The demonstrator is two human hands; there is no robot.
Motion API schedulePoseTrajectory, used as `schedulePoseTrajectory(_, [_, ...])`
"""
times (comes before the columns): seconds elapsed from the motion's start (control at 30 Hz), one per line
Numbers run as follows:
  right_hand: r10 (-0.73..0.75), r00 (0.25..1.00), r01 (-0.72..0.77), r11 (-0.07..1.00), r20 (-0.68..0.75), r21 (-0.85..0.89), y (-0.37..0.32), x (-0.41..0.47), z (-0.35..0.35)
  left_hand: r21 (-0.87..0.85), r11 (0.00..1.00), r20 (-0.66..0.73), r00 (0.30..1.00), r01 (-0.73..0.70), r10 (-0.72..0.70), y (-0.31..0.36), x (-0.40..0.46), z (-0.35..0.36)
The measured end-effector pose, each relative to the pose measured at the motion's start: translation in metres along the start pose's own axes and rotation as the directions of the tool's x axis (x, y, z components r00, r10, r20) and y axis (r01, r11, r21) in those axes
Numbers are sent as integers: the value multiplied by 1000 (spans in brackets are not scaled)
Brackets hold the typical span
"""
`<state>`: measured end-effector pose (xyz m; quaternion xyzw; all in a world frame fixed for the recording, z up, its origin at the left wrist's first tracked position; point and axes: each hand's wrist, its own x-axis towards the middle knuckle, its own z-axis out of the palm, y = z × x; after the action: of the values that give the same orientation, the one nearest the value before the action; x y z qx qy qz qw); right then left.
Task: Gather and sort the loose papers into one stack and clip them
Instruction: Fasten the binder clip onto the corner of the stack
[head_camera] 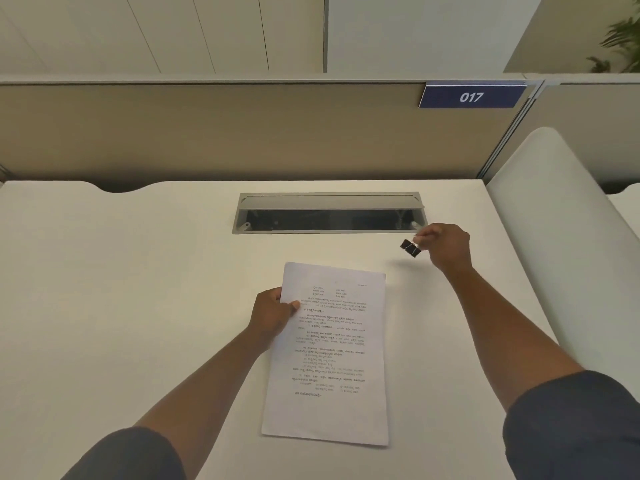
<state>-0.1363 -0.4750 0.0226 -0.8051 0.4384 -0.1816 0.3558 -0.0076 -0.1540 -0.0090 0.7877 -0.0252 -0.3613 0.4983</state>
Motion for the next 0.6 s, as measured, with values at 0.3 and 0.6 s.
schedulePoseTrajectory(0.3, [-79, 973, 76, 997, 218, 23, -61, -80, 22, -51, 998, 73, 997, 21, -18, 0, -17, -8])
schedulePoseTrajectory(0.6, [-27, 910, -29, 991, 415, 130, -79, -136, 52, -5, 1000, 87, 996, -26, 26, -4, -33, -17])
